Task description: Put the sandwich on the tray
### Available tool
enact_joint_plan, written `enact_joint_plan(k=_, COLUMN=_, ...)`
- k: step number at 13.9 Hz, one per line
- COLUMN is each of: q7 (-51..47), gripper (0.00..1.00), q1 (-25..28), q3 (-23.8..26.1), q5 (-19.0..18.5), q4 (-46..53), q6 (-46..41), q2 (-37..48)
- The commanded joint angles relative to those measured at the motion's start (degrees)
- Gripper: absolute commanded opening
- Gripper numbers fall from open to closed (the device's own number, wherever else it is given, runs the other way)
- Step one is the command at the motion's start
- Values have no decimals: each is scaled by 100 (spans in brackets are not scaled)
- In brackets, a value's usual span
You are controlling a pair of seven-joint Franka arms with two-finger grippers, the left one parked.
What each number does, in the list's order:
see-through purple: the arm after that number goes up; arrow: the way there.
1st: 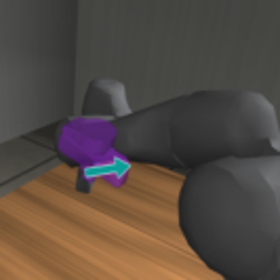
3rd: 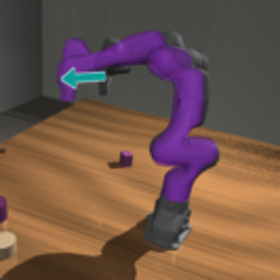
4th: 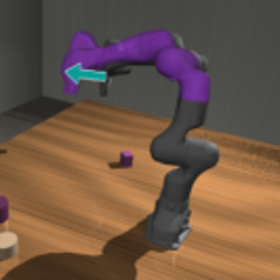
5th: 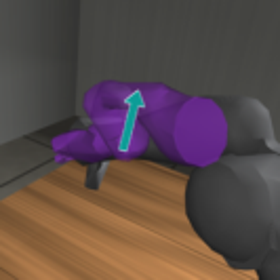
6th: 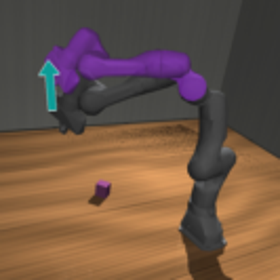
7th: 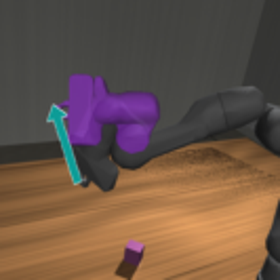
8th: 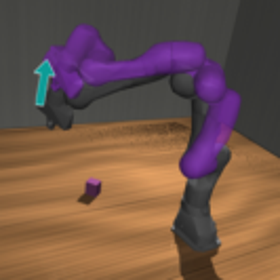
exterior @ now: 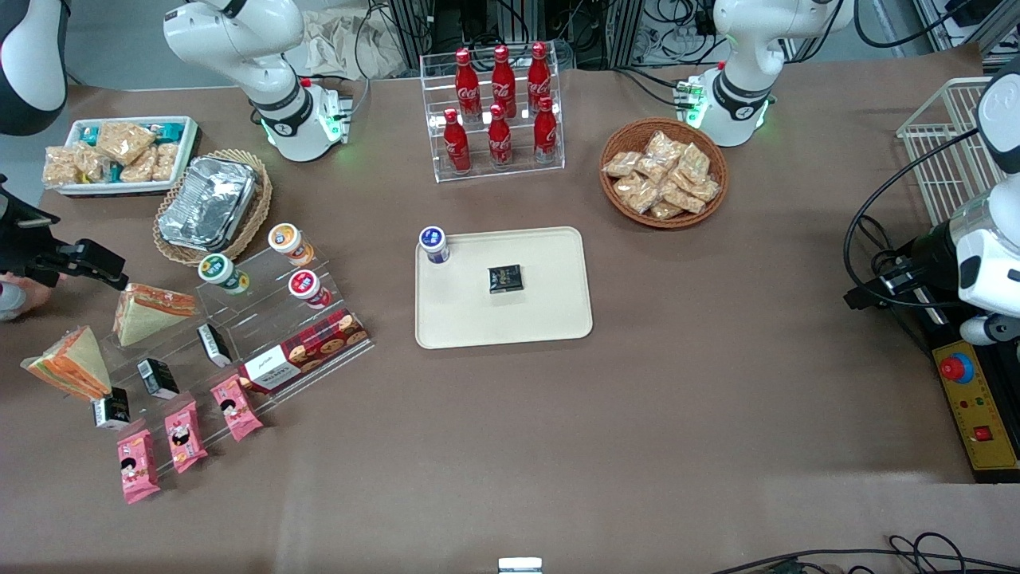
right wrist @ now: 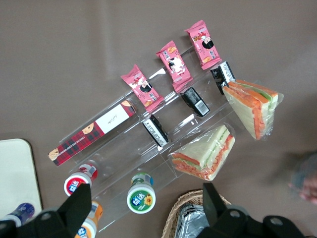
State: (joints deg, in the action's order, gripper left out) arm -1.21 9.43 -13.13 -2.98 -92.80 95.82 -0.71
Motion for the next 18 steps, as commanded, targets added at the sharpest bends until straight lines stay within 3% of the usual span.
enact_joint_plan(k=1, q7=-81, gripper=100, q1=-3, q3=13, q5=-97, q4=25, q6=-28, q2=44)
enact_joint_plan(k=18, q7=-81, gripper=100, q1=-3, q3=13, q5=-53, q4=25, q6=113, q2=-26)
